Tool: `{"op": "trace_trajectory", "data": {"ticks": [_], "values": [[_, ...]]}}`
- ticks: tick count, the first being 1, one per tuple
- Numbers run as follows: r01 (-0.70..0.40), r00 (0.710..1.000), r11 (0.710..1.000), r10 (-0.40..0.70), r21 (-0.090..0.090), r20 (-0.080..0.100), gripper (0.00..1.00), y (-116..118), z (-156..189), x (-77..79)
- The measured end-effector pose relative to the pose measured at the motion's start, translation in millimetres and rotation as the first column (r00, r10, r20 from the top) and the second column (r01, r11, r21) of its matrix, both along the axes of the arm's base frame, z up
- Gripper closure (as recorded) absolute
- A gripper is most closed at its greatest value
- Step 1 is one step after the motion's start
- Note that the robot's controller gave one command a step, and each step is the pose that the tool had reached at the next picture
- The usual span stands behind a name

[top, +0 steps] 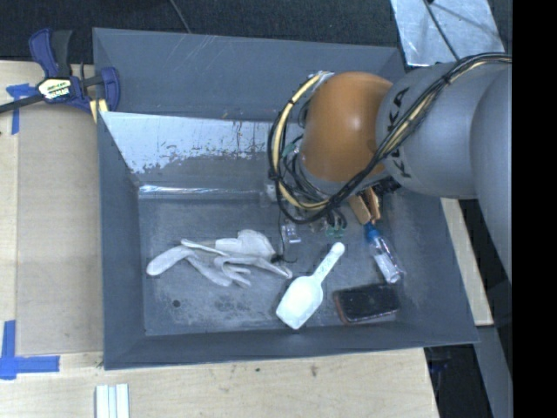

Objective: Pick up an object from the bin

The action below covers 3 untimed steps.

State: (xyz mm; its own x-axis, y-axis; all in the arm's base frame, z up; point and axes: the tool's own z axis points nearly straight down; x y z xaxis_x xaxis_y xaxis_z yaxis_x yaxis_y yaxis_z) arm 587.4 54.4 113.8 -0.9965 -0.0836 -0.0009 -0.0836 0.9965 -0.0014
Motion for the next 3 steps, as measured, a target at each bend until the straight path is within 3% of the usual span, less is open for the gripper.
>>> {"op": "trace_trajectory", "data": {"ticks": [1,2,3], "values": [[-0.026,1.0,1.0,0.026,0.004,0.004,0.0,25.6,-9.1,4.9],[0.078,0.997,0.997,-0.078,0.002,0.003,1.0,20.1,-37.5,-0.4],[0.078,0.997,0.997,-0.078,0.002,0.003,1.0,20.1,-37.5,-0.4]]}}
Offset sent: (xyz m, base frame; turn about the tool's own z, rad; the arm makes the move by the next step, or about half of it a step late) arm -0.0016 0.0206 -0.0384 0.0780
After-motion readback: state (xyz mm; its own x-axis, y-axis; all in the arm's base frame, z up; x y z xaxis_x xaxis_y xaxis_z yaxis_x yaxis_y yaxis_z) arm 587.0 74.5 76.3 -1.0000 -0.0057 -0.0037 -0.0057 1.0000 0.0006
